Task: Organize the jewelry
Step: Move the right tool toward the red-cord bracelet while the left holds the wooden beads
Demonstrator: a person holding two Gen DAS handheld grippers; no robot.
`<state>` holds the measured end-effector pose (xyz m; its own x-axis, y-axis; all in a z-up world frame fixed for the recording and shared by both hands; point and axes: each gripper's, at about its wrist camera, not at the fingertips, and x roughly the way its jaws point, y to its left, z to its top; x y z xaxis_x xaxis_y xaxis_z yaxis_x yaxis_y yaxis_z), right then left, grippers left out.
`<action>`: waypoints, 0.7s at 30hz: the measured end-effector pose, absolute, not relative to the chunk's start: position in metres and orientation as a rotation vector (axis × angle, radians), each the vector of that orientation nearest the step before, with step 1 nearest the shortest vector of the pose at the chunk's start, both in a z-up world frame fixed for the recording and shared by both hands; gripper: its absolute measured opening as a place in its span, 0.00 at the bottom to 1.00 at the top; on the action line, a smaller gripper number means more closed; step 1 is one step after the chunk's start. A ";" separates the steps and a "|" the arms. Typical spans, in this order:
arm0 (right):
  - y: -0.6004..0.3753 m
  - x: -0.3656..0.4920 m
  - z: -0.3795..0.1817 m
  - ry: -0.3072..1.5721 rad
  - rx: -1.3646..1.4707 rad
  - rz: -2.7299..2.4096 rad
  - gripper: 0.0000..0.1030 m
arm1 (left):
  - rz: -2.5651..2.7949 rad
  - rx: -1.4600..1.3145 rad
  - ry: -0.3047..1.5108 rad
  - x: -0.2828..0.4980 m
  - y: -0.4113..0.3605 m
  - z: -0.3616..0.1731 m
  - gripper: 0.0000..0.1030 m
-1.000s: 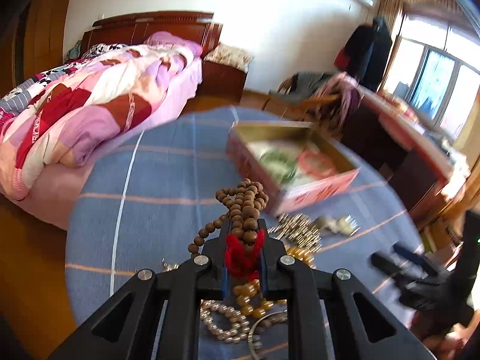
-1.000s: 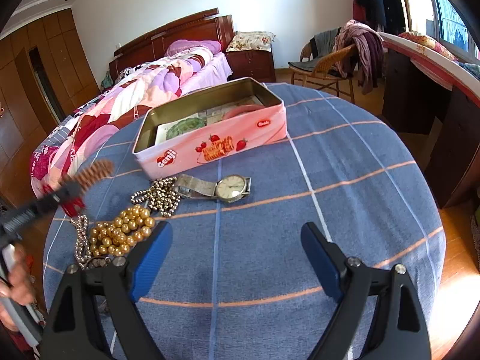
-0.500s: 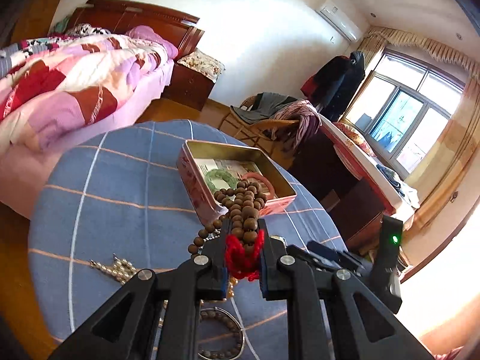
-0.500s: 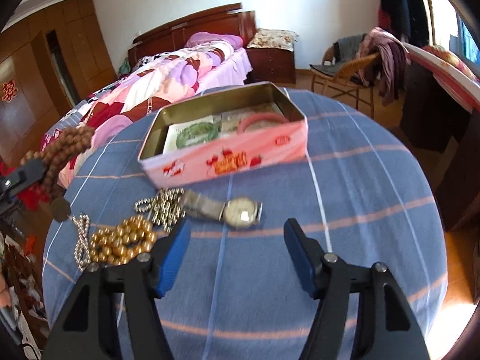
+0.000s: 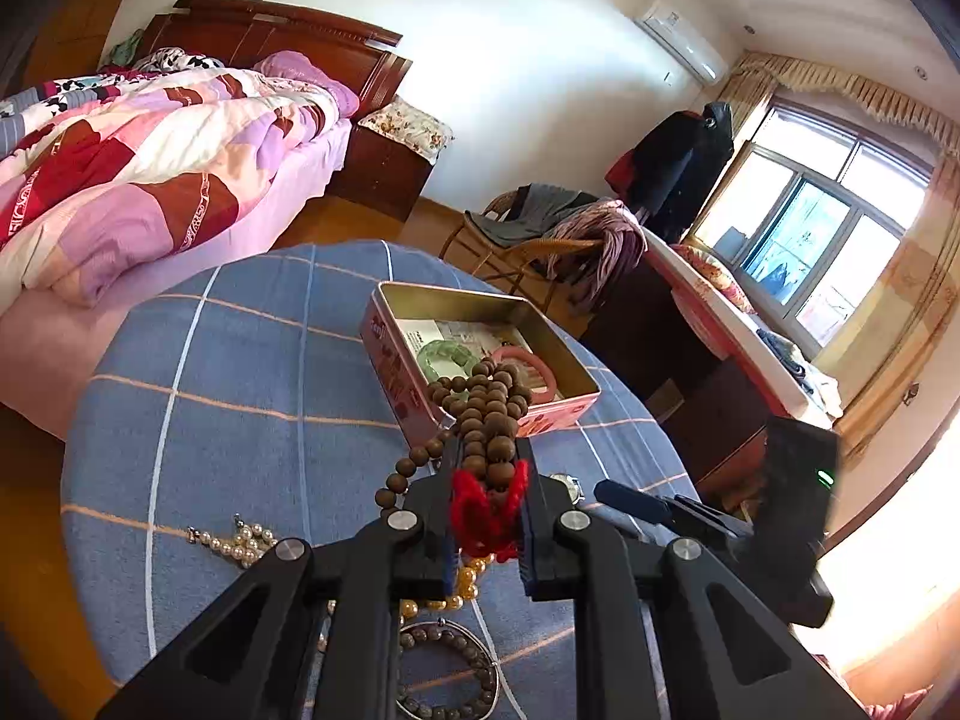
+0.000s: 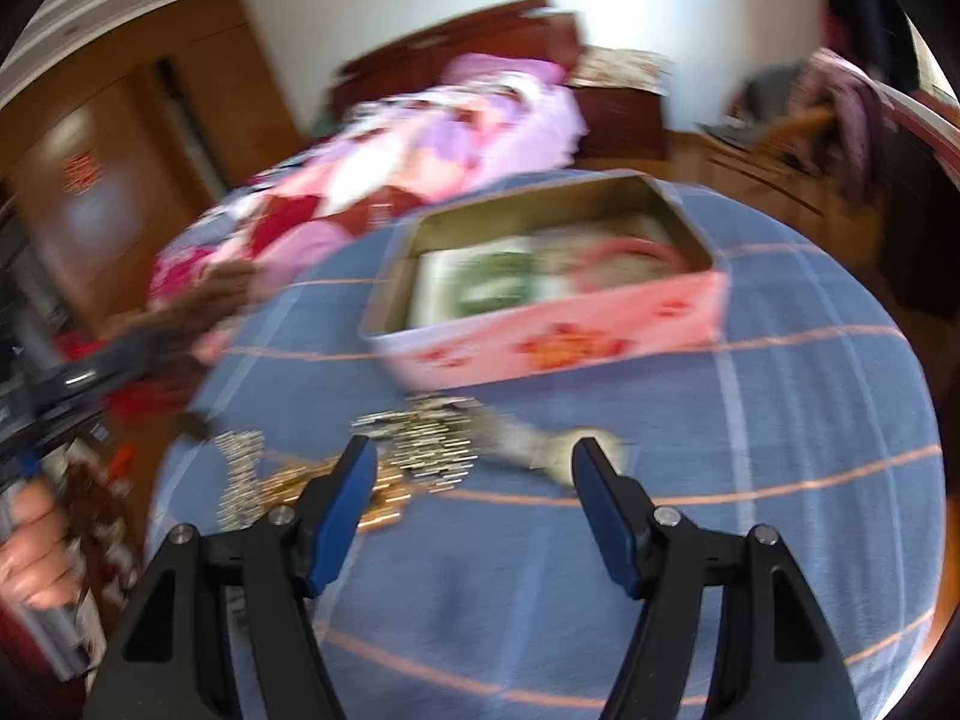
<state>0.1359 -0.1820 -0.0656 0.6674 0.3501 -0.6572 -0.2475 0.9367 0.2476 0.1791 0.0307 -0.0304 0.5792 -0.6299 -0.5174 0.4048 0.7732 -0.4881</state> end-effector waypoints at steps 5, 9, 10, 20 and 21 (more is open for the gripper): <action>-0.135 0.125 -0.061 0.738 -0.009 0.444 0.69 | -0.643 -0.328 0.744 0.176 0.023 -0.030 0.13; -0.121 0.132 -0.066 0.733 -0.002 0.474 0.68 | -0.653 -0.314 0.772 0.173 0.017 -0.035 0.13; -0.119 0.134 -0.068 0.736 0.010 0.491 0.61 | -0.654 -0.304 0.780 0.173 0.015 -0.037 0.13; -0.152 0.133 -0.086 0.819 0.087 0.406 0.07 | -0.628 -0.279 0.770 0.171 0.019 -0.037 0.14; -0.158 0.133 -0.087 0.824 0.097 0.385 0.07 | -0.625 -0.279 0.770 0.172 0.020 -0.038 0.13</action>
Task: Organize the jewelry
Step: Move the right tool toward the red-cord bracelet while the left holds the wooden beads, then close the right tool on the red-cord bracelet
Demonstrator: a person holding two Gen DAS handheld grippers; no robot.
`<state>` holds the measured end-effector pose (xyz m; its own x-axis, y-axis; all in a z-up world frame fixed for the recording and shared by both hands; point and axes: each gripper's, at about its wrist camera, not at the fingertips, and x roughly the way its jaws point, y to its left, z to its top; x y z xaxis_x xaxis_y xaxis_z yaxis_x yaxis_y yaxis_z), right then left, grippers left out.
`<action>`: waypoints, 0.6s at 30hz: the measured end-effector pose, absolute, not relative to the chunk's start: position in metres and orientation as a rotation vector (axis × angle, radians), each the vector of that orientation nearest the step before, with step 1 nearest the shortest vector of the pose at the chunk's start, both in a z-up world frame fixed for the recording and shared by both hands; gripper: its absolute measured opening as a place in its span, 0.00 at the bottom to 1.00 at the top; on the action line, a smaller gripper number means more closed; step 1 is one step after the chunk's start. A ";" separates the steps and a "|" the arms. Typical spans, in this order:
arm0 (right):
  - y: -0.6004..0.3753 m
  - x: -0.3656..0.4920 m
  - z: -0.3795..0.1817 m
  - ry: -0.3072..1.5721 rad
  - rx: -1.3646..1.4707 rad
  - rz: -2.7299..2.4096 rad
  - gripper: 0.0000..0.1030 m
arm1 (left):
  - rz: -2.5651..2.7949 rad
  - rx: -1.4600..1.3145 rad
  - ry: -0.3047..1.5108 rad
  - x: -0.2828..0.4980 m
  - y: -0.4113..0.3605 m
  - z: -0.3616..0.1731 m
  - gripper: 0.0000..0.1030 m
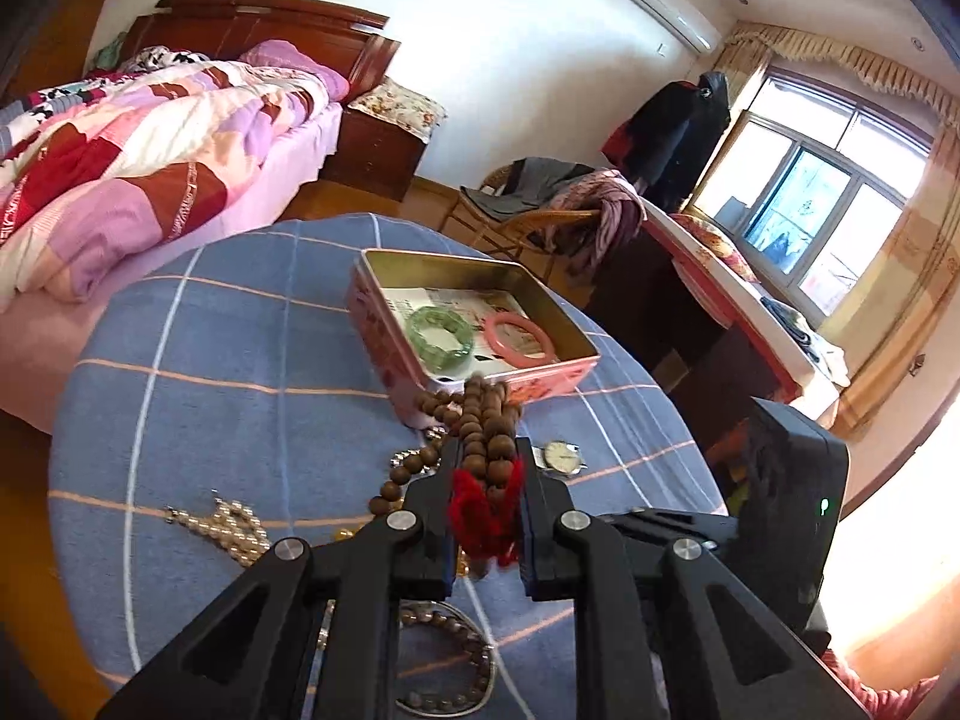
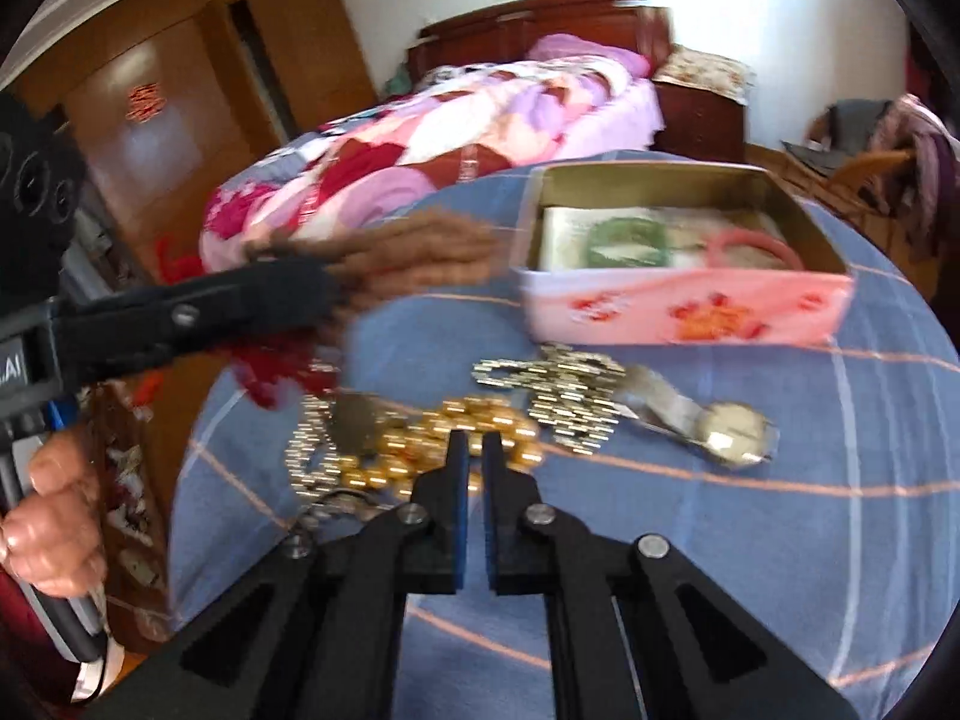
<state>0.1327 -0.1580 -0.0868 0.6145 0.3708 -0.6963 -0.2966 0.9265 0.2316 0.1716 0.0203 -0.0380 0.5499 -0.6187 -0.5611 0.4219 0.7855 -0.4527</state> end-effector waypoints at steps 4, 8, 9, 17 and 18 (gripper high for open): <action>-0.177 0.135 -0.087 0.839 0.179 0.371 0.11 | -0.633 -0.304 0.780 0.172 0.023 -0.039 0.14; -0.169 0.131 -0.080 0.832 0.203 0.423 0.25 | -0.617 -0.272 0.775 0.171 0.016 -0.039 0.14; -0.165 0.132 -0.080 0.830 0.183 0.411 0.32 | -0.605 -0.256 0.773 0.170 0.015 -0.039 0.14; -0.154 0.122 -0.084 0.840 0.174 0.492 0.49 | -0.530 -0.209 0.747 0.171 0.037 -0.038 0.16; -0.149 0.122 -0.083 0.841 0.162 0.513 0.49 | -0.521 -0.206 0.741 0.171 0.039 -0.037 0.16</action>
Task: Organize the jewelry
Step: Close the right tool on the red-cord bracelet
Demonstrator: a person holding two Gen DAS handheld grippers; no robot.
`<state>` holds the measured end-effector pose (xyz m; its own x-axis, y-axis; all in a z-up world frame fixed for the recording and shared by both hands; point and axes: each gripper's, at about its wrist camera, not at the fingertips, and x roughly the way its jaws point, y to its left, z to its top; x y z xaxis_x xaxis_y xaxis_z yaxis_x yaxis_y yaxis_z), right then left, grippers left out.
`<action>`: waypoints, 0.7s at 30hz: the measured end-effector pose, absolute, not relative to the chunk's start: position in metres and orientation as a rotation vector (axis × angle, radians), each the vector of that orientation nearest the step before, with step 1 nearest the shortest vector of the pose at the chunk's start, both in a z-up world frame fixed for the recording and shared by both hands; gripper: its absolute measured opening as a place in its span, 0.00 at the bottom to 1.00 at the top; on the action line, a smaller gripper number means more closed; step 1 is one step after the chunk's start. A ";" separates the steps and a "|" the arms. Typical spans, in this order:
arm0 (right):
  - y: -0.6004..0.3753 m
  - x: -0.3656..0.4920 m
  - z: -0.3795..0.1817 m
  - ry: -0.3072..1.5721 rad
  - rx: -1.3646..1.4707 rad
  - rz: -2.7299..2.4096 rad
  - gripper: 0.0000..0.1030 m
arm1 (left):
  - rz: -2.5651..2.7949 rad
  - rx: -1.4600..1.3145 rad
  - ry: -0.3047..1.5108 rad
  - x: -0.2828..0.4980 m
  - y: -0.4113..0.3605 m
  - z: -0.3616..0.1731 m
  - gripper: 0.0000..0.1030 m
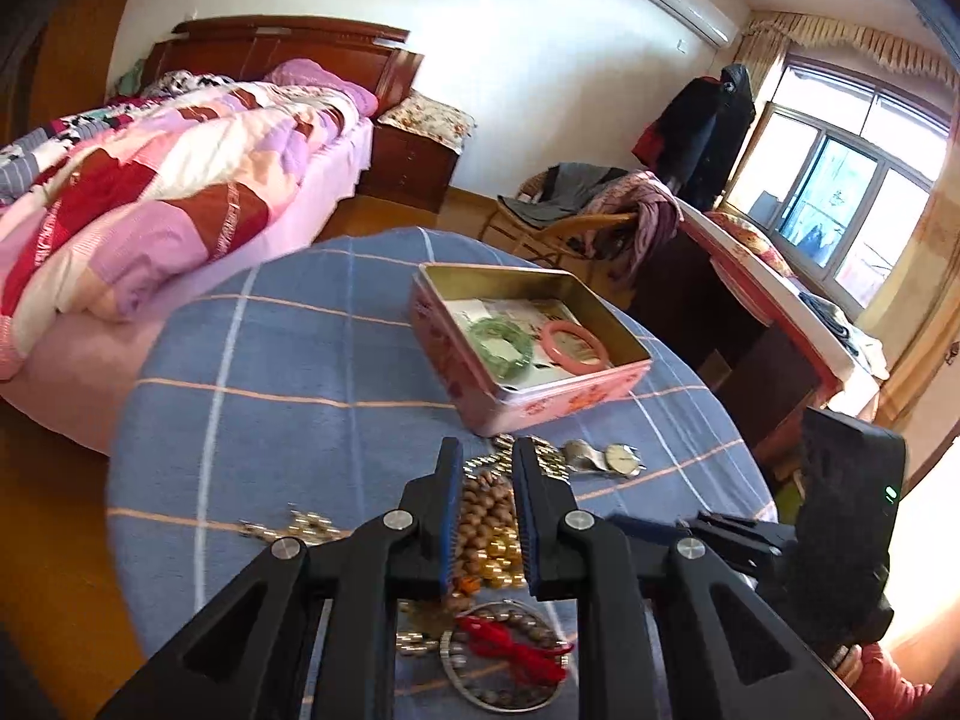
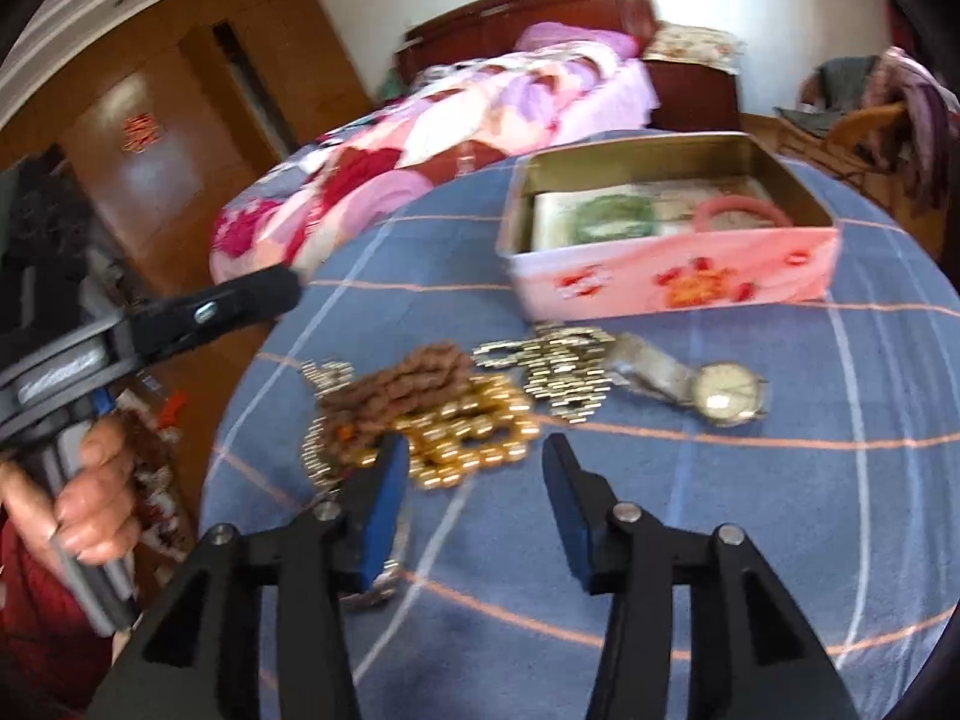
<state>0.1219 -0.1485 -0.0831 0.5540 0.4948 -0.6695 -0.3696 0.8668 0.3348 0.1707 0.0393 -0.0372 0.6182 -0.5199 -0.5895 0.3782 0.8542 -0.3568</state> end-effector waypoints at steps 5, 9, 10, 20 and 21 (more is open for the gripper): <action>-0.113 0.118 -0.085 0.855 0.090 0.622 0.38 | -0.495 -0.187 0.744 0.171 0.052 -0.038 0.16; -0.076 0.124 -0.098 0.891 0.001 0.655 0.36 | -0.448 -0.207 0.754 0.175 0.065 -0.041 0.17; -0.068 0.127 -0.103 0.906 -0.027 0.641 0.36 | -0.437 -0.206 0.753 0.176 0.068 -0.040 0.21; -0.078 0.134 -0.106 0.921 -0.078 0.552 0.22 | -0.393 -0.202 0.740 0.178 0.082 -0.039 0.28; -0.085 0.132 -0.102 0.909 -0.055 0.557 0.13 | -0.399 -0.206 0.742 0.179 0.082 -0.041 0.28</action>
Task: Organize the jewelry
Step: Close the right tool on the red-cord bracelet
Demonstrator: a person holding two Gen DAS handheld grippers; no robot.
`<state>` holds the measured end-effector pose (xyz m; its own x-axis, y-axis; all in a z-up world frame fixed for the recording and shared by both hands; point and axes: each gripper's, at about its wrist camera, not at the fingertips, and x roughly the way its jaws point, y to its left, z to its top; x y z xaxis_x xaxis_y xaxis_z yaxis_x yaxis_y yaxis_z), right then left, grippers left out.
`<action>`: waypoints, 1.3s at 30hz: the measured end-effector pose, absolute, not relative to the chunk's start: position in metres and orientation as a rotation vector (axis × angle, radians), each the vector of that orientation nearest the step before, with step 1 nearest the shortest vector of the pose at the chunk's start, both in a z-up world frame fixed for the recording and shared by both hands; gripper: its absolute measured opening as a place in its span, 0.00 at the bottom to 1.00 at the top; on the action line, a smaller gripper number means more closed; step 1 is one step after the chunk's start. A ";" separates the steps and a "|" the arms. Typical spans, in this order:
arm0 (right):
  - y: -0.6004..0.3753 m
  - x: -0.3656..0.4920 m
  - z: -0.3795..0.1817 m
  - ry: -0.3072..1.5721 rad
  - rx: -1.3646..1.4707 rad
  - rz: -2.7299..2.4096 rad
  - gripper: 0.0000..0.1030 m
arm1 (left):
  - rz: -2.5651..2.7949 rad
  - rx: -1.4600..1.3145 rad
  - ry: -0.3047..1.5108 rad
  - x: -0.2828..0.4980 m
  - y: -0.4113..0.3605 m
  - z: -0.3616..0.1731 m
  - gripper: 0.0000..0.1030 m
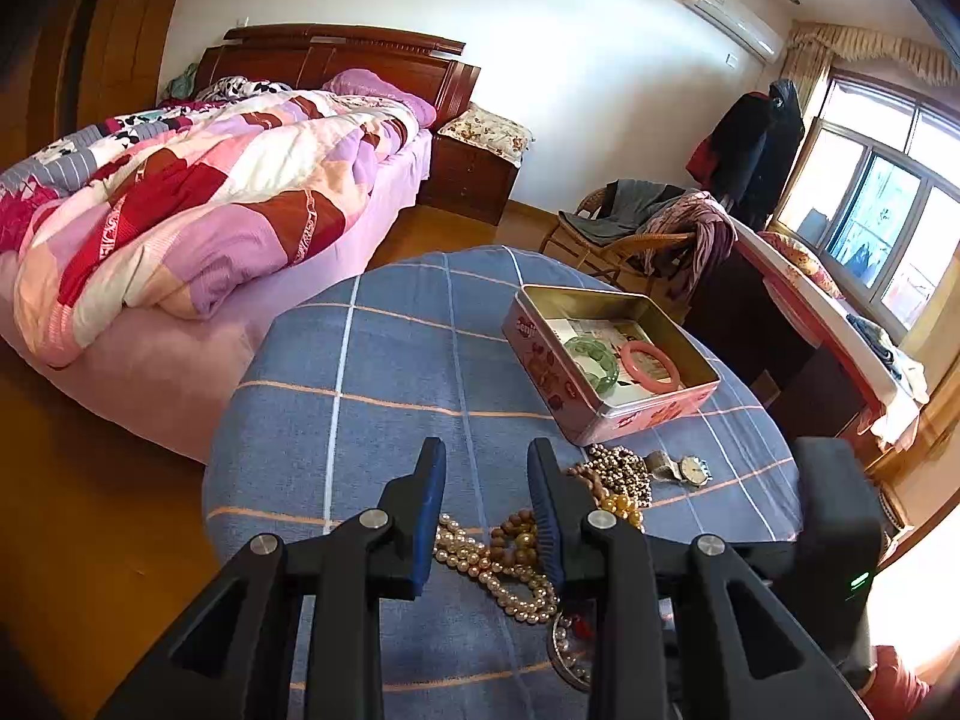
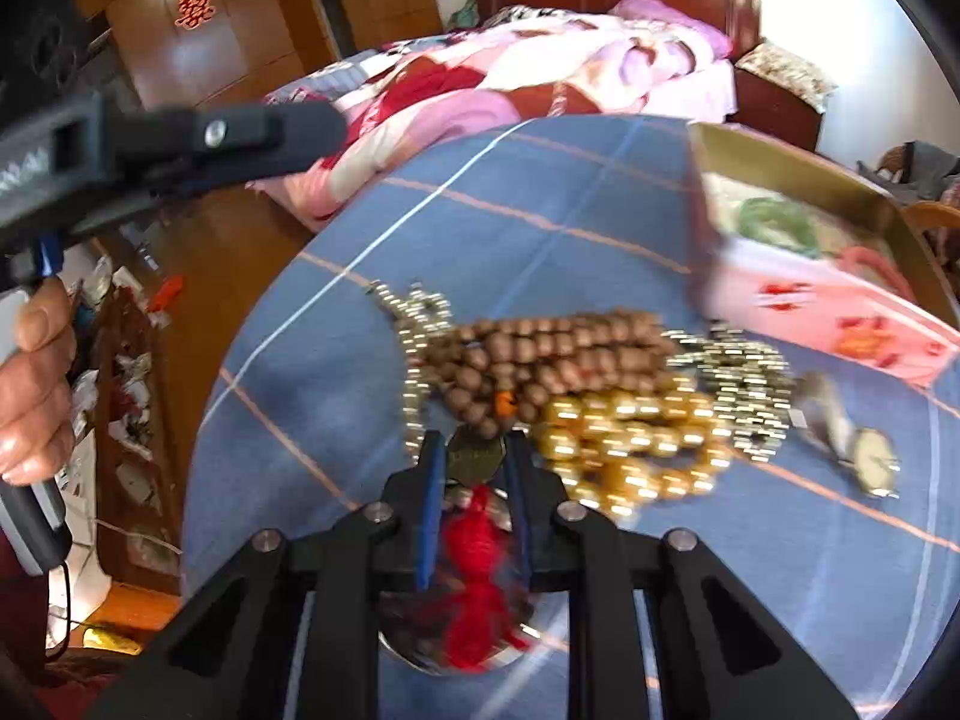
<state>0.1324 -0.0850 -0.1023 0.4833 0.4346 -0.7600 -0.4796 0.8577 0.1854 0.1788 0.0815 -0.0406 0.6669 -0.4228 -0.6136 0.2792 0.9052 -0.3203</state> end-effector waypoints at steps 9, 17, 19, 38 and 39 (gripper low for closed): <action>-0.157 0.132 -0.083 0.858 0.147 0.456 0.07 | -0.538 -0.130 0.817 0.189 0.036 -0.062 0.28; -0.158 0.126 -0.081 0.859 0.173 0.460 0.12 | -0.523 0.136 0.886 0.193 -0.018 -0.095 0.32; -0.158 0.124 -0.083 0.867 0.181 0.461 0.24 | -0.517 0.157 0.884 0.191 -0.019 -0.094 0.24; -0.082 0.111 -0.110 0.942 -0.115 0.544 0.33 | -0.451 -0.162 0.704 0.165 0.073 -0.032 0.16; -0.081 0.111 -0.111 0.934 -0.140 0.526 0.30 | -0.446 -0.166 0.711 0.167 0.072 -0.034 0.16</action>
<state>0.1106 -0.0808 -0.1110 0.4792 0.3705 -0.7957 -0.4888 0.8656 0.1087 0.1666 0.0723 -0.0342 0.6692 -0.4487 -0.5924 0.3377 0.8937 -0.2954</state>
